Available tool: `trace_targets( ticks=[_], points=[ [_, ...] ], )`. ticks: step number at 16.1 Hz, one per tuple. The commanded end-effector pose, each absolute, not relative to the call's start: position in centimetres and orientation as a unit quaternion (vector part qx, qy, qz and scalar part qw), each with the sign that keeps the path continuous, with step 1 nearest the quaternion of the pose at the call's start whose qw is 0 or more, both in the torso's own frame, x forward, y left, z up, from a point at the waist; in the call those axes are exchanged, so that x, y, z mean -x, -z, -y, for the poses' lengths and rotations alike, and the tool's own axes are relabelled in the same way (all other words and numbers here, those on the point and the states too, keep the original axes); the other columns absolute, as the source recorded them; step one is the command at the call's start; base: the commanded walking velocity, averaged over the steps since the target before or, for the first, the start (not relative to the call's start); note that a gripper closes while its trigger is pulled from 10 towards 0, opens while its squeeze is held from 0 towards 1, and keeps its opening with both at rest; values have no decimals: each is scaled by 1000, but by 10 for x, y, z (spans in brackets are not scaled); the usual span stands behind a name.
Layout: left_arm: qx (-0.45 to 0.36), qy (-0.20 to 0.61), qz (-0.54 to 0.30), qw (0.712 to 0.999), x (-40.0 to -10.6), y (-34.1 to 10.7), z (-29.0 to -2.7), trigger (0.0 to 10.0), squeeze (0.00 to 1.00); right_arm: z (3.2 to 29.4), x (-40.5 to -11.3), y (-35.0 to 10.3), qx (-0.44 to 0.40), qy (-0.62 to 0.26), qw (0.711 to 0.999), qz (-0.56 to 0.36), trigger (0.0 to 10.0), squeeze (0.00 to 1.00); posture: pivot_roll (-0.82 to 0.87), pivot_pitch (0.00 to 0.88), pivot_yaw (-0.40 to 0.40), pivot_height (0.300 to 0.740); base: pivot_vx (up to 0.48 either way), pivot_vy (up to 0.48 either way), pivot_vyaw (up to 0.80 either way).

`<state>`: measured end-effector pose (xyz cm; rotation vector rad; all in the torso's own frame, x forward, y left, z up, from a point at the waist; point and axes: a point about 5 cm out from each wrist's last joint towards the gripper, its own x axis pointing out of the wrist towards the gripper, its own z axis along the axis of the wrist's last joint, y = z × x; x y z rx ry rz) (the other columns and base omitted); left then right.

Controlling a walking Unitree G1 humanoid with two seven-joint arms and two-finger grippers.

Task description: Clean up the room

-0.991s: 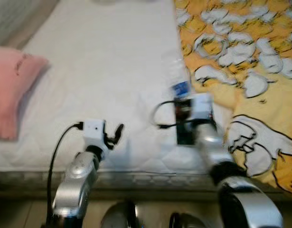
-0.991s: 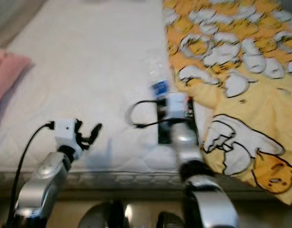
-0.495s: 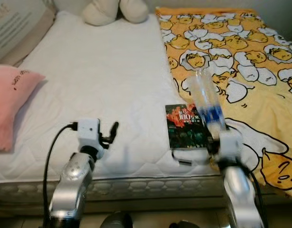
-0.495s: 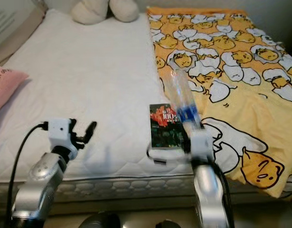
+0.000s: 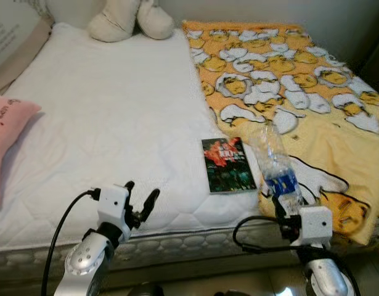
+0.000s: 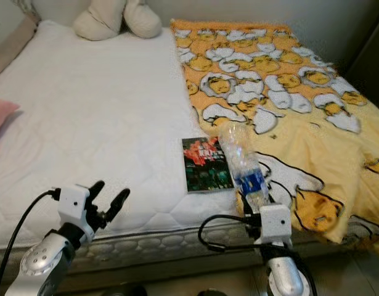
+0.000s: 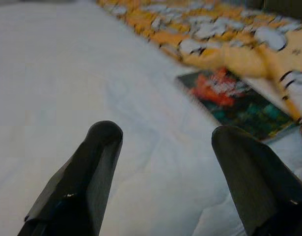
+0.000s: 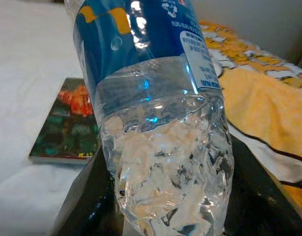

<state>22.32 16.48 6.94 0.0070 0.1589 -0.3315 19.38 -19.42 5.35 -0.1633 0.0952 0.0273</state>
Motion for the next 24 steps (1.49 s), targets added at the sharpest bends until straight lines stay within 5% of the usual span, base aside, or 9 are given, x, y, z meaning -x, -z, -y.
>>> trace_targets(
  ticks=[1, 9, 17, 24],
  points=[
    [-4, 166, -64, 984, -226, -74, -160, 10000, 0, 194, -201, -58, 73, -15, 997, -35, 10000, 0, -50, 0, -2, 740, 0, 0, 0],
    [-12, 140, -38, 989, -257, -90, -155, 10000, 0, 186, -235, -53, 12, -8, 998, -65, 10000, 0, -55, 0, 13, 740, 0, 0, 0],
    [-21, 147, -32, 988, -256, -89, -149, 10000, 0, 187, -241, -54, 17, -10, 997, -68, 10000, 0, -56, 0, 12, 740, 0, 0, 651],
    [-11, 153, -37, 988, -254, -87, -144, 10000, 0, 194, -244, -55, 12, -4, 997, -77, 10000, 0, -68, 0, 20, 740, -476, 0, 616]
  ],
)
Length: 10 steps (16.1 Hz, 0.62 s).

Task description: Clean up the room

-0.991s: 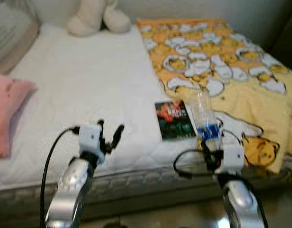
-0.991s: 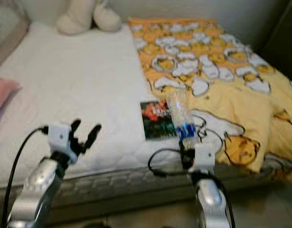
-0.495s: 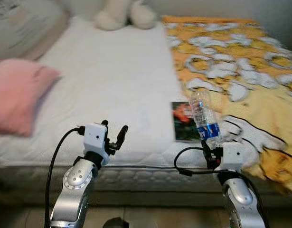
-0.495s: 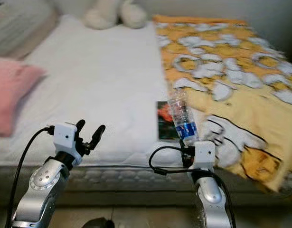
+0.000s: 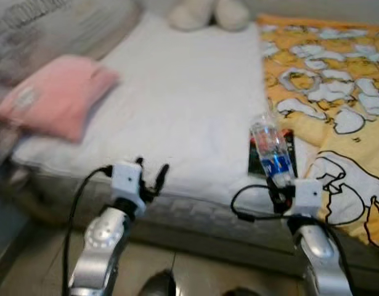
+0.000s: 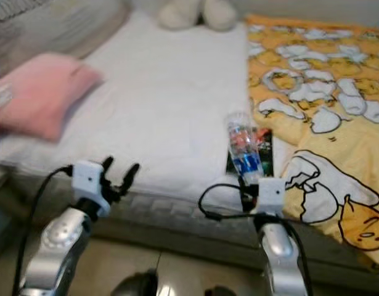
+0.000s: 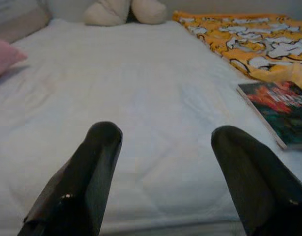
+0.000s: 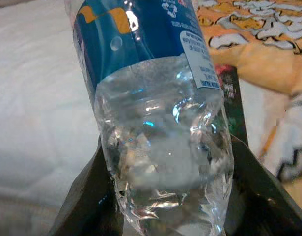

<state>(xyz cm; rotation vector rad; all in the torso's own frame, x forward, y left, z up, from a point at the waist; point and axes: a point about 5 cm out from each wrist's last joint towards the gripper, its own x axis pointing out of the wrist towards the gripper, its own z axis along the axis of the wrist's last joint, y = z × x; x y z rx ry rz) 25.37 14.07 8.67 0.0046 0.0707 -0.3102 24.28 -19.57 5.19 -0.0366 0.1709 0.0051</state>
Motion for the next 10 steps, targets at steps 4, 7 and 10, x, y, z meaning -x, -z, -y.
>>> trace_targets(
  ticks=[4, 7, 10],
  points=[
    [-10, 149, -39, 988, -255, -85, -144, 10000, 0, 191, -244, -54, 13, -17, 996, -82, 10000, 0, -66, 0, 23, 740, 0, 0, 561],
    [-19, 147, -38, 988, -257, -85, -144, 10000, 0, 188, -246, -53, 8, -33, 996, -87, 10000, 0, -66, 0, 24, 740, 0, -111, 452],
    [-12, 151, -35, 988, -257, -85, -141, 10000, 0, 187, -247, -52, 5, -40, 995, -89, 10000, 0, -69, 0, 25, 740, 0, -475, 281]
  ],
)
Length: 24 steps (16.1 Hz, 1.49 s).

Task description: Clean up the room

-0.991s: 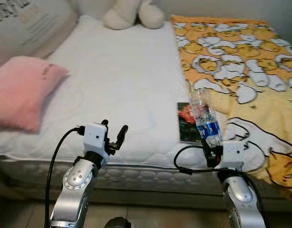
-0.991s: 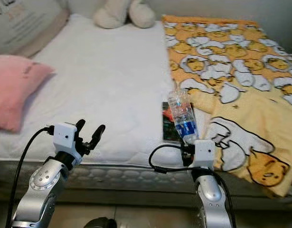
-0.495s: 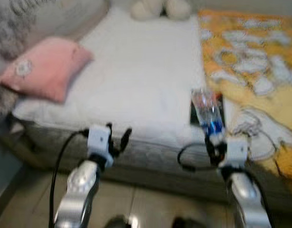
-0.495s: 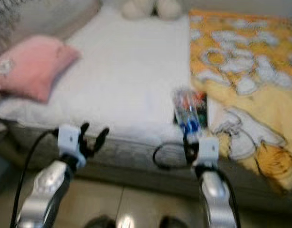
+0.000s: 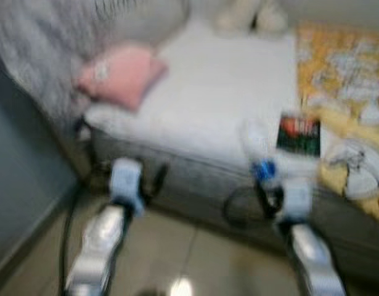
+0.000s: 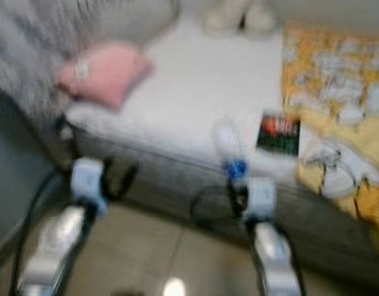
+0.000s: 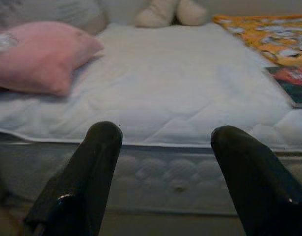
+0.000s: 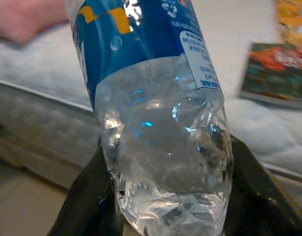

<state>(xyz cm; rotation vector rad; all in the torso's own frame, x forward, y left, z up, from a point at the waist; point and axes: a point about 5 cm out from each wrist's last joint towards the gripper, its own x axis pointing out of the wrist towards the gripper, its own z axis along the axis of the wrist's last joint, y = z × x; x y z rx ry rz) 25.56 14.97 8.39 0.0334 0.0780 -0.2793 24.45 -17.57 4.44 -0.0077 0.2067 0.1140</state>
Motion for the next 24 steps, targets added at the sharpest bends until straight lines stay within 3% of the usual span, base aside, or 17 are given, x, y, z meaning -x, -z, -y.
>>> trace_targets(
  ticks=[1, 11, 13, 14, 15, 16, 18, 20, 24],
  points=[
    [-16, 144, -35, 989, -258, -85, -142, 10000, 0, 186, -247, -52, 4, -44, 995, -90, 10000, 0, -70, 0, 25, 740, 0, -469, 0],
    [-7, 127, -44, 991, -257, -79, -144, 10000, 0, 191, -256, -52, 9, -60, 994, -92, 10000, 0, -49, 0, 11, 740, 99, -435, 0],
    [1, 109, -46, 993, -259, -77, -152, 10000, 0, 188, -257, -51, 9, -70, 993, -94, 10000, 0, -47, 0, 12, 740, 0, 0, 0],
    [10, 85, -49, 995, -260, -76, -159, 10000, 0, 187, -257, -51, 8, -70, 993, -95, 10000, 0, -47, 0, 14, 740, 0, 0, 0],
    [46, 3, -79, 996, -256, -66, -186, 10000, 0, 187, -257, -51, 2, -67, 993, -92, 10000, 0, -51, 0, 19, 740, 0, 0, 0],
    [39, -30, -97, 994, -242, -57, -205, 10000, 0, 190, -255, -52, -4, -60, 994, -86, 10000, 0, -56, 0, 24, 740, 0, 0, 0],
    [-2, -33, -114, 993, -220, -47, -223, 10000, 0, 194, -250, -54, -2, -57, 995, -81, 10000, 0, -62, 0, 35, 740, 0, 0, 0],
    [-34, -6, -98, 995, -216, -50, -221, 10000, 0, 200, -249, -52, 2, -53, 995, -85, 10000, 0, -63, 0, 38, 740, 0, 0, 0],
    [-38, -2, -75, 996, -238, -59, -200, 10000, 0, 193, -256, -56, 4, -80, 994, -79, 10000, 0, -63, 0, 25, 740, 0, 0, 0]
  ],
)
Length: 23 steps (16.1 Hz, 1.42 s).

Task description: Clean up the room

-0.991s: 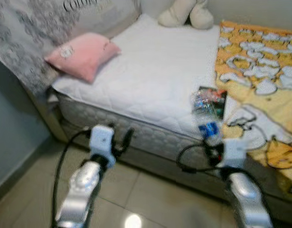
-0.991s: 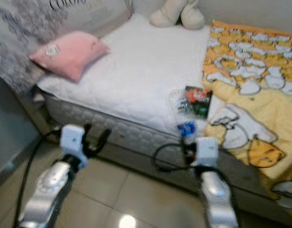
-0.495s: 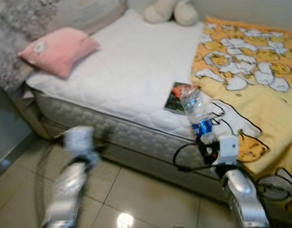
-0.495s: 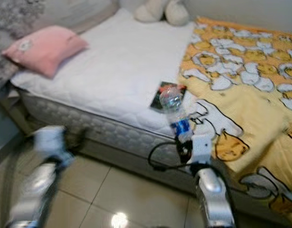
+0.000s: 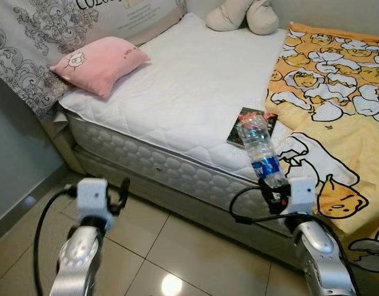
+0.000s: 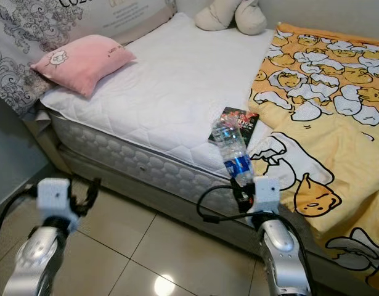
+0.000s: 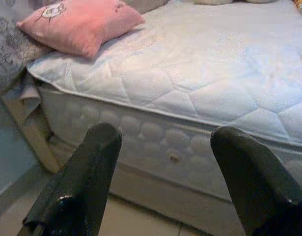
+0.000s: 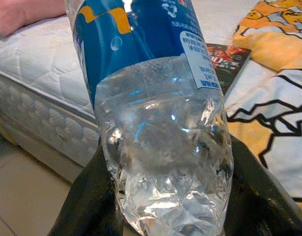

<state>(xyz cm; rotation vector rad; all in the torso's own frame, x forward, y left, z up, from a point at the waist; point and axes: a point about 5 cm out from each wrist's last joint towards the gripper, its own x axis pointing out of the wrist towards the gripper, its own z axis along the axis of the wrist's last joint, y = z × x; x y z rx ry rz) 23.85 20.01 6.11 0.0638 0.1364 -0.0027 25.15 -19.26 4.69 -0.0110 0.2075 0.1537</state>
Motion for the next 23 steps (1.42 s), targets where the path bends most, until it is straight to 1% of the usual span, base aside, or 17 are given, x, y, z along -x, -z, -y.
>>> trace_targets(
  ticks=[1, 2, 4, 6, 8, 10, 11, 13, 15, 19, 23],
  points=[
    [-45, 5, -61, 997, -243, -64, -196, 10000, 0, 193, -256, -56, 4, -80, 994, -81, 10000, 0, -63, 0, 23, 740, 0, 0, 0],
    [-39, 5, -45, 998, -254, -73, -192, 10000, 0, 193, -255, -53, 4, -80, 993, -91, 10000, 0, -63, 0, 19, 740, 0, 0, 0],
    [19, -14, -32, 999, -261, -84, -188, 10000, 0, 186, -256, -49, 22, -81, 991, -102, 10000, 0, -68, 0, 17, 740, 216, 0, 0],
    [20, -16, -34, 999, -261, -84, -186, 10000, 0, 186, -256, -49, 10, -80, 992, -101, 10000, 0, -72, 0, 16, 740, 435, 0, 0],
    [26, -21, -46, 998, -259, -78, -185, 10000, 0, 187, -256, -52, 1, -78, 993, -93, 10000, 0, -78, 0, 19, 740, 433, 0, 691],
    [16, -23, -68, 997, -257, -72, -184, 10000, 0, 190, -256, -53, 5, -79, 993, -91, 10000, 0, -83, 0, 25, 740, 345, 0, 534],
    [17, -18, -72, 997, -256, -70, -181, 10000, 0, 192, -257, -53, 7, -78, 993, -90, 10000, 0, -83, 0, 26, 740, 0, 0, 500],
    [-9, -2, -72, 997, -257, -70, -176, 10000, 0, 194, -260, -54, 5, -79, 993, -91, 10000, 0, -84, 0, 27, 740, 0, 0, 472],
    [-6, -2, -66, 998, -257, -71, -178, 10000, 0, 194, -262, -55, 2, -83, 992, -91, 10000, 0, -80, 0, 28, 740, 0, 0, 466],
    [-29, -7, -66, 997, -257, -72, -178, 10000, 0, 196, -262, -52, -5, -84, 992, -97, 10000, 0, -74, 0, 22, 740, 0, 0, 458],
    [-27, -15, -62, 998, -259, -73, -174, 10000, 0, 194, -266, -53, -4, -96, 991, -98, 10000, 0, -72, 0, 14, 740, 0, -480, 455]
  ],
)
